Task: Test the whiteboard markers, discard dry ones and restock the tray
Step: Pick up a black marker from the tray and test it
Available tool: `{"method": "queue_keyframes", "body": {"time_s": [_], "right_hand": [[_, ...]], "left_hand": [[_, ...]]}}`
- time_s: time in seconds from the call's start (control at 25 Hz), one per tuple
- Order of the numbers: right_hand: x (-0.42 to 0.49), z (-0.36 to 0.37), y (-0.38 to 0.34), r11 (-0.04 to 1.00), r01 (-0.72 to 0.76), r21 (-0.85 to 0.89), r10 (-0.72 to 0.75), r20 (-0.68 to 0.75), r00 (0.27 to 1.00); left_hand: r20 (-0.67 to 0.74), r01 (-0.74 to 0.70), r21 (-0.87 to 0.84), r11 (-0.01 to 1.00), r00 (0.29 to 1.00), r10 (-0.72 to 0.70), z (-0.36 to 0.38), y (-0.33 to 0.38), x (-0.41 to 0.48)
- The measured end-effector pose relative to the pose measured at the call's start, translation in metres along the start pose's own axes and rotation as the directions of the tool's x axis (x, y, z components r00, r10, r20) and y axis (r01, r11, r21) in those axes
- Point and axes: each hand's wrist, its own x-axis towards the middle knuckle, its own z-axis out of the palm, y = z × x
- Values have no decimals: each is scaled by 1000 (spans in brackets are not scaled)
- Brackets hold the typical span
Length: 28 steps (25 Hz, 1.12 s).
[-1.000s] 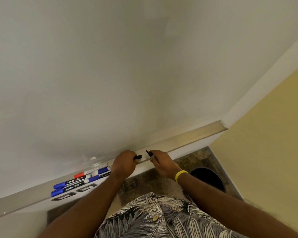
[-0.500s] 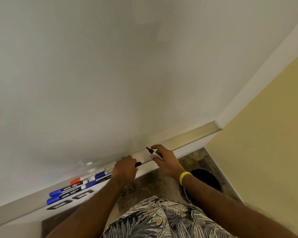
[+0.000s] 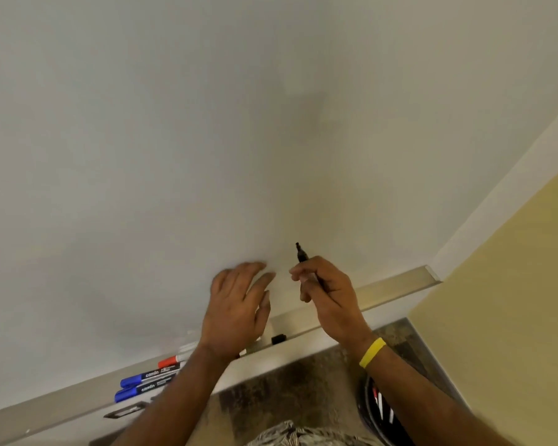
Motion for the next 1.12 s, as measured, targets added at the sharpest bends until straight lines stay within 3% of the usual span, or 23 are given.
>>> {"method": "queue_keyframes", "body": {"time_s": [0.2, 0.44, 0.6, 0.8, 1.12], "right_hand": [[23, -2, -65, 969, 207, 135, -207, -13, 978], [55, 6, -124, 872, 490, -6, -490, -32, 871], [73, 13, -159, 809, 587, 27, -586, -41, 809], [111, 17, -209, 674, 739, -6, -736, -94, 670], [169, 13, -283, 579, 809, -101, -792, -304, 529]], "left_hand": [[-257, -48, 190, 981, 962, 97, -76, -15, 62], [-448, 23, 344, 939, 883, 143, -159, -29, 139], [-516, 64, 416, 907, 838, 178, -212, -34, 187], [-562, 115, 473, 873, 803, 199, -272, -35, 239], [-581, 175, 511, 841, 792, 189, -277, -34, 246]]}}
